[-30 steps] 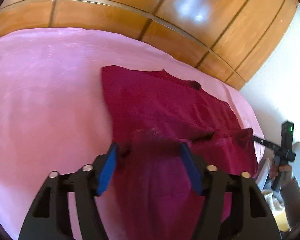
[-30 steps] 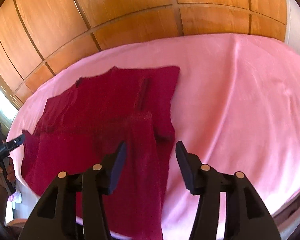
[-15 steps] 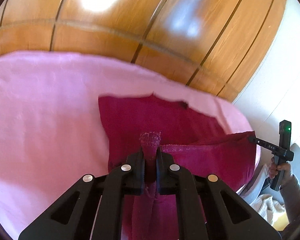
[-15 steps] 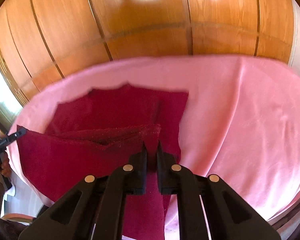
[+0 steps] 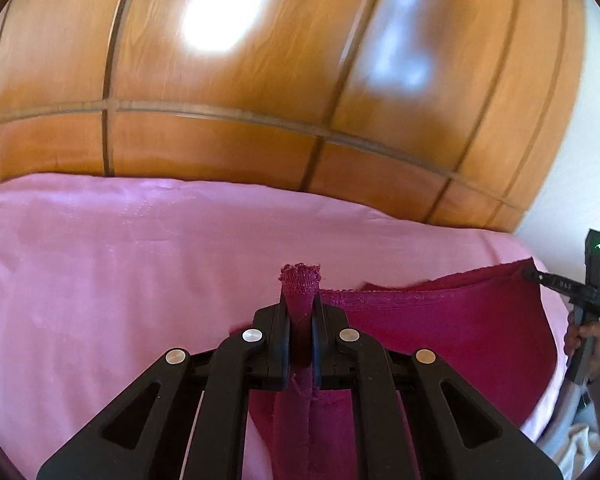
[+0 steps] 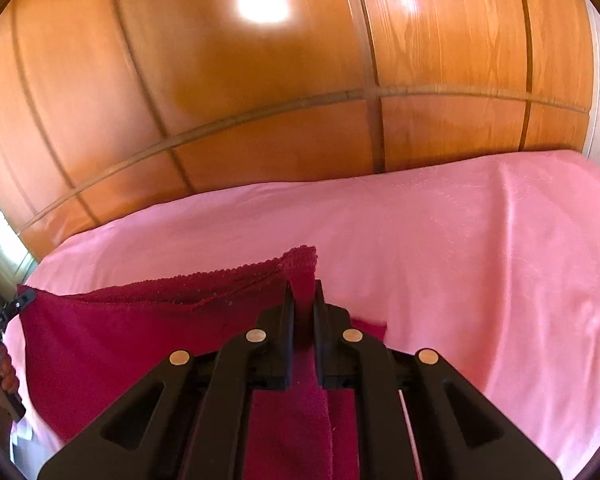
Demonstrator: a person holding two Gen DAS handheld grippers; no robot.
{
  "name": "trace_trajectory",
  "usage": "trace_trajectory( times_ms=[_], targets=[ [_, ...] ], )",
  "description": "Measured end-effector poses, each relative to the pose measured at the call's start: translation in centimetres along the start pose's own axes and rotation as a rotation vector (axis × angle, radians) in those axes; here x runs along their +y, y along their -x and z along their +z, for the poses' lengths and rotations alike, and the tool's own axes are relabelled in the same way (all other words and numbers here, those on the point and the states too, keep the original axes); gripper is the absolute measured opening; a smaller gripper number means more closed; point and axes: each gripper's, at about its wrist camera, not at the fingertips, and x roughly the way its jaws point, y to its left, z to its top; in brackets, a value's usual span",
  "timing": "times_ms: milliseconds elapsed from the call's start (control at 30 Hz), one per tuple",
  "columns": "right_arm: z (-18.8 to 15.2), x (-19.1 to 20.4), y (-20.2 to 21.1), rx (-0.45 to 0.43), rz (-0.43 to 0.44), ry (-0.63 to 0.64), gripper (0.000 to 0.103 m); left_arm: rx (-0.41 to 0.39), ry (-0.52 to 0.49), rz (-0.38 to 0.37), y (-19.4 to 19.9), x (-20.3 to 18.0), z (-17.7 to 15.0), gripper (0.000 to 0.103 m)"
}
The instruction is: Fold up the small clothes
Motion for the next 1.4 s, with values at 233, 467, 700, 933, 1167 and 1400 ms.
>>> trace_trajectory(
  times_ms=[233, 467, 700, 933, 1167, 1400],
  targets=[
    [-0.9, -1.3, -9.5, 0.144, -0.102, -0.050, 0.007, 0.152, 0.033, 0.118, -9.3, 2.1, -0.1, 0.007],
    [-2.1, -2.8, -6.6, 0.123, -0.054, -0.085, 0.043, 0.185, 0.081, 0.187, -7.9, 4.0, -1.7, 0.033],
    [-6.6, -4.9, 1.5, 0.104, 0.106, -0.169, 0.058, 0.163, 0.148, 0.087, 0.6, 4.2, -6.0, 0.037],
    [-14.4, -5.3, 5.8, 0.165, 0.175, -0.263, 0.060, 0.182, 0.243, -0.055, 6.1, 2.9, -12.6, 0.058],
    [-16.8, -3.9, 5.6, 0.203, 0.130, -0.234, 0.019, 0.235, 0.243, -0.140, 5.5, 1.5, -15.0, 0.008],
    [-15.6, -3.7, 8.6, 0.149, 0.088, -0.162, 0.012, 0.272, 0.110, -0.096, 6.7, 0.7, -14.8, 0.005]
  ],
)
